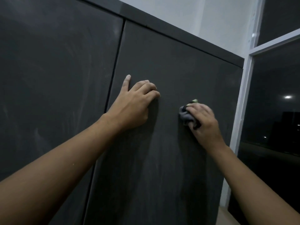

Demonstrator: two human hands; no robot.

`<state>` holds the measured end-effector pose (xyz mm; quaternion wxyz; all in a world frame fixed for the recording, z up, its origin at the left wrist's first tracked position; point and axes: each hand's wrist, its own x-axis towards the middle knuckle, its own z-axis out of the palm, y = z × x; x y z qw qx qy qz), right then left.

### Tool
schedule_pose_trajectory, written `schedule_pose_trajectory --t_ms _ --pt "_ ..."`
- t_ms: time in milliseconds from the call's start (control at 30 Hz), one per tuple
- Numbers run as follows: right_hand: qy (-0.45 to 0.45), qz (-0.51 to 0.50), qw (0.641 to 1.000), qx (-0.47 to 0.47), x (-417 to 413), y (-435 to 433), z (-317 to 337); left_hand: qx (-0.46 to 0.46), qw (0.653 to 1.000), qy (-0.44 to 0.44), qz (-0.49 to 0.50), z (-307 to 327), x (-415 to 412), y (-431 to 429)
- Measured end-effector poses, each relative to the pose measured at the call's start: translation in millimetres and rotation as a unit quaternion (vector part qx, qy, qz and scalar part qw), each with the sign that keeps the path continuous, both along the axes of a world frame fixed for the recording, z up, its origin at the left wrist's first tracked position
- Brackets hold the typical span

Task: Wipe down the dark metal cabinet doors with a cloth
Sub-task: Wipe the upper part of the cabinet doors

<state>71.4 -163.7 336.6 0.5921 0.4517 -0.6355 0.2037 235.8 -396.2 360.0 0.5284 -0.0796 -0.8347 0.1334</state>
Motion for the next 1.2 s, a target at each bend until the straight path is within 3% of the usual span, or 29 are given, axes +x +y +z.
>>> schedule_pose_trajectory --t_ms 67,100,200,300,367,500,567,633,700,800,933,1000,1133,1200 --pt "-0.077 0.017 0.991 -0.109 3.8 -6.0 5.6 0.003 1.0 0.004 -0.001 0.3 -6.5 8.3" --pt "-0.088 0.025 0.988 -0.121 6.2 -13.2 4.2 0.003 1.0 0.007 0.0 -0.2 -10.1 13.0" --pt "-0.013 0.044 0.999 0.007 7.0 -24.7 -15.7 0.002 1.0 0.017 0.001 -2.0 -21.2 27.3" --pt "0.066 0.051 0.984 0.158 -6.8 -3.6 -34.4 0.002 1.0 0.021 0.009 -2.0 -28.1 36.8" --pt "0.082 0.034 0.98 0.176 -20.2 18.4 -32.9 0.001 1.0 0.023 0.016 -2.2 -29.7 39.2" --pt "-0.002 0.015 1.0 0.008 -41.0 48.0 -19.0 0.001 0.999 0.011 0.039 -4.4 -28.7 41.1" --pt "-0.084 0.017 0.991 -0.103 -41.8 50.9 -8.9 -0.007 0.998 0.001 0.061 -6.8 -29.2 41.6" --pt "-0.122 0.009 0.981 -0.151 -41.8 48.1 -5.8 -0.011 0.997 -0.006 0.08 -7.9 -30.6 42.4" --pt "-0.074 -0.008 0.99 -0.122 -44.3 48.7 -13.5 -0.013 0.995 -0.015 0.094 -7.9 -33.8 44.4" --pt "0.027 -0.019 0.999 0.011 -61.1 69.8 -36.4 -0.026 0.995 -0.015 0.099 -9.8 -42.3 52.7" --pt "0.074 -0.033 0.99 0.119 -84.0 109.0 -34.5 -0.032 0.994 -0.018 0.106 -13.2 -57.6 68.1" --pt "0.064 -0.049 0.994 0.08 -94.8 122.5 -20.5 -0.025 0.994 -0.019 0.104 -12.8 -63.1 71.4" --pt "-0.052 -0.045 0.996 -0.059 -102.3 133.2 15.3 -0.037 0.993 -0.022 0.112 -13.0 -65.6 65.7" --pt "-0.055 -0.035 0.994 -0.086 -101.0 126.2 26.8 -0.043 0.991 -0.022 0.122 -13.4 -65.0 63.2"
